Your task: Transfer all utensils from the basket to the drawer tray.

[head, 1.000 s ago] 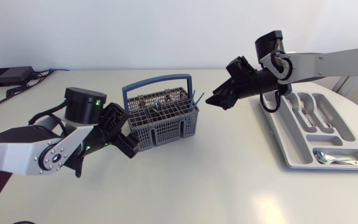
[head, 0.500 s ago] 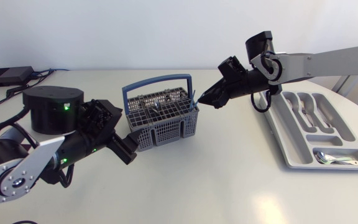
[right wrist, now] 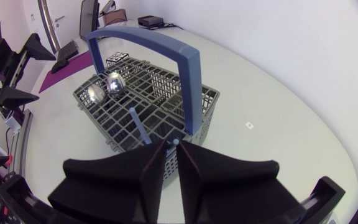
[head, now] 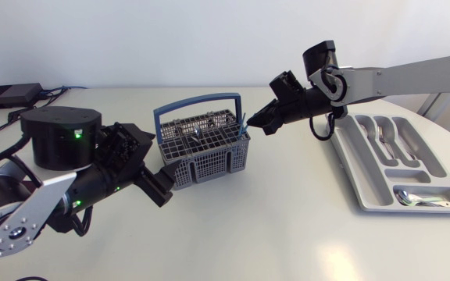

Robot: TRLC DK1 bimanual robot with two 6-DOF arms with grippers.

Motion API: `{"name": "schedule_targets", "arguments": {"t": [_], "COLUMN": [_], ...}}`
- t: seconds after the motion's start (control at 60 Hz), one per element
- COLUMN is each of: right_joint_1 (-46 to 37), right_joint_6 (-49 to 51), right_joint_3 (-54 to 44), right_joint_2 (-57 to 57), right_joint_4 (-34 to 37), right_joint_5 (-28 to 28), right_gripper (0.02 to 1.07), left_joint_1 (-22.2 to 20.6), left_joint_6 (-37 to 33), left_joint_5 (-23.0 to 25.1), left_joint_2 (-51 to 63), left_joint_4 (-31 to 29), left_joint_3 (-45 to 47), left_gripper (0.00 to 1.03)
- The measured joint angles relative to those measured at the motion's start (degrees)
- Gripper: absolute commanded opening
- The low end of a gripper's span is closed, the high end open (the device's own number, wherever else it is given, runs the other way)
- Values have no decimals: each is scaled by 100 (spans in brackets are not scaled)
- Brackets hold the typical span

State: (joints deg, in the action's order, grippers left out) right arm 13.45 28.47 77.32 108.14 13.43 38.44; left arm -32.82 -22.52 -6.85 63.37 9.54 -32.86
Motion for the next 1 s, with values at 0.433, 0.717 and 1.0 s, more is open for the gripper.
{"name": "schedule_targets", "arguments": {"t": [0.433, 0.717, 1.0], "right_joint_1": [-85, -507, -1394], "right_joint_6": [-92, -131, -46], "right_joint_3": [-162, -409, -629], "right_joint_2": [-476, -1746, -3010], "right_joint_4": [2, 376, 1182], "right_joint_5": [192, 492, 673], "right_gripper": [7, 7, 7], "left_joint_1": [-17, -44, -223], "left_joint_6": [0, 0, 0], "left_joint_5": [0, 0, 0], "left_joint_2": [0, 2, 282], "left_joint_4": [0, 2, 149], "left_joint_3": [-2, -2, -39], "left_gripper": [94, 94, 94]}}
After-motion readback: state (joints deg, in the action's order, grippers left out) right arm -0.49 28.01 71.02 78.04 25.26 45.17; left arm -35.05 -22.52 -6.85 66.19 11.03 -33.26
